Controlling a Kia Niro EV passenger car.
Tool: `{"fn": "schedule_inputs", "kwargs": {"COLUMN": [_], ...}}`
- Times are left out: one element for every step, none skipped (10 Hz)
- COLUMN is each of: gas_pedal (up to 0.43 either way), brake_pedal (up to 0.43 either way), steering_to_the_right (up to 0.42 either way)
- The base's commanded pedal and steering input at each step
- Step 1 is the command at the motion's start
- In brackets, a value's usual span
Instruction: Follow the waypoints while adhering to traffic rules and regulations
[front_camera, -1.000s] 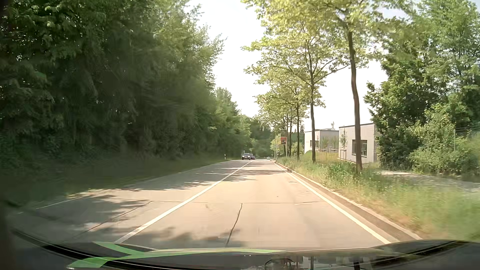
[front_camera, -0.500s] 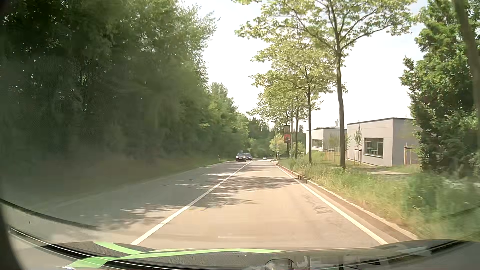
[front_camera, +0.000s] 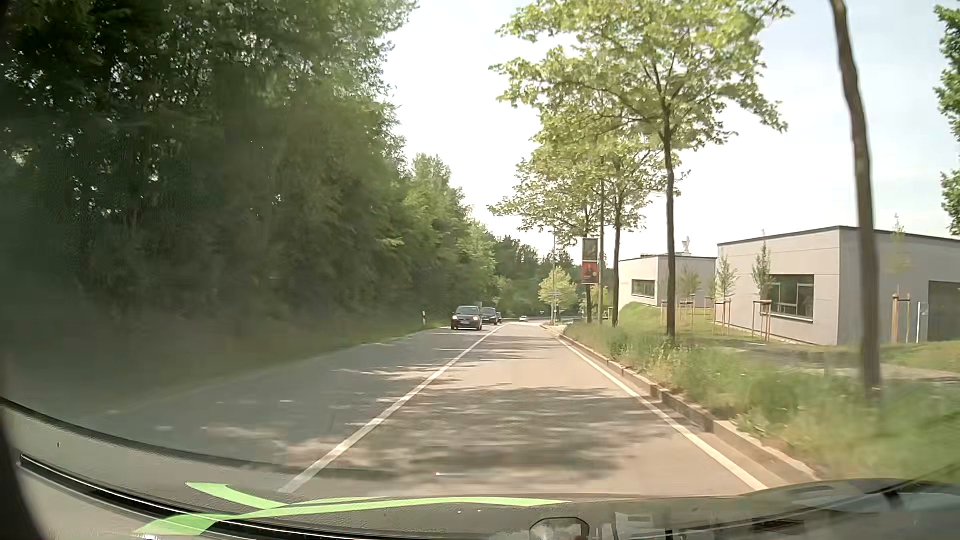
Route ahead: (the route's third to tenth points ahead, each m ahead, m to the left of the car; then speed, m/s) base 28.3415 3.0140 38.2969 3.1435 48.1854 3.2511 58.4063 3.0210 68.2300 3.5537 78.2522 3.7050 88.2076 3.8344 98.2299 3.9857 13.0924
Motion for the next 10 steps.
{"fn": "schedule_inputs", "kwargs": {"gas_pedal": [0.098, 0.098, 0.098, 0.098, 0.098, 0.098, 0.098, 0.098, 0.098, 0.098], "brake_pedal": [0.0, 0.0, 0.0, 0.0, 0.0, 0.0, 0.0, 0.0, 0.0, 0.0], "steering_to_the_right": [0.003, 0.003, 0.003, 0.003, 0.002, 0.002, 0.002, 0.002, 0.001, 0.001]}}
